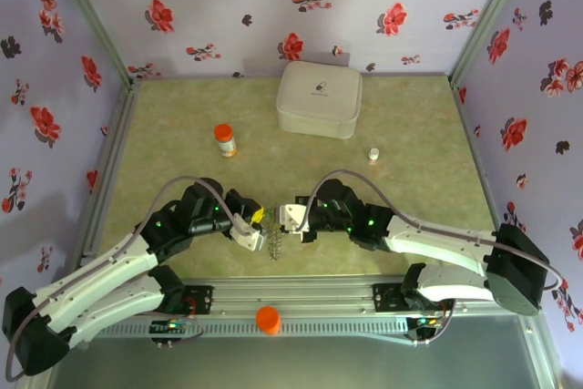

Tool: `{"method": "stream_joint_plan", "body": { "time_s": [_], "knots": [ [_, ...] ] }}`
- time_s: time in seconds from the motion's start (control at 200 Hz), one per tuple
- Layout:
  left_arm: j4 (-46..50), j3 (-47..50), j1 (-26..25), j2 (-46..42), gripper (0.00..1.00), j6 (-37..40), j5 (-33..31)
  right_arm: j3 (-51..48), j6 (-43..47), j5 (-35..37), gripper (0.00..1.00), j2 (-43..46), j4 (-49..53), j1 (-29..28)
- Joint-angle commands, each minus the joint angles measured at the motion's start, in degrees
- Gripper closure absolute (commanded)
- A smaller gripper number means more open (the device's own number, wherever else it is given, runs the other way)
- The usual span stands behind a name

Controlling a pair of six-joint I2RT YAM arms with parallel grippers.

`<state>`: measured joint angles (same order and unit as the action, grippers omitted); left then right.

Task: Put the keys on the keyring

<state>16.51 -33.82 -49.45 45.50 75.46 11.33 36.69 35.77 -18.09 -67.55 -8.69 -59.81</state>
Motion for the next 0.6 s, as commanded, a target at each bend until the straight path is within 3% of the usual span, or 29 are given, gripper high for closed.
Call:
{"method": "stream_joint_plan", "body": {
  "time_s": [0.0, 0.595],
  "knots": [
    [-3.83, 1.11, -1.14, -1.08, 1.0, 2.5, -2.1, 2.73, -1.32, -1.34, 1.0, -0.54, -3.13, 0.48],
    [-3.62, 2.03, -2.84, -2.38, 1.0, 3.79, -3.65, 2.96, -1.79, 0.7, 1.0, -1.36, -3.22, 0.66]
  ]
}}
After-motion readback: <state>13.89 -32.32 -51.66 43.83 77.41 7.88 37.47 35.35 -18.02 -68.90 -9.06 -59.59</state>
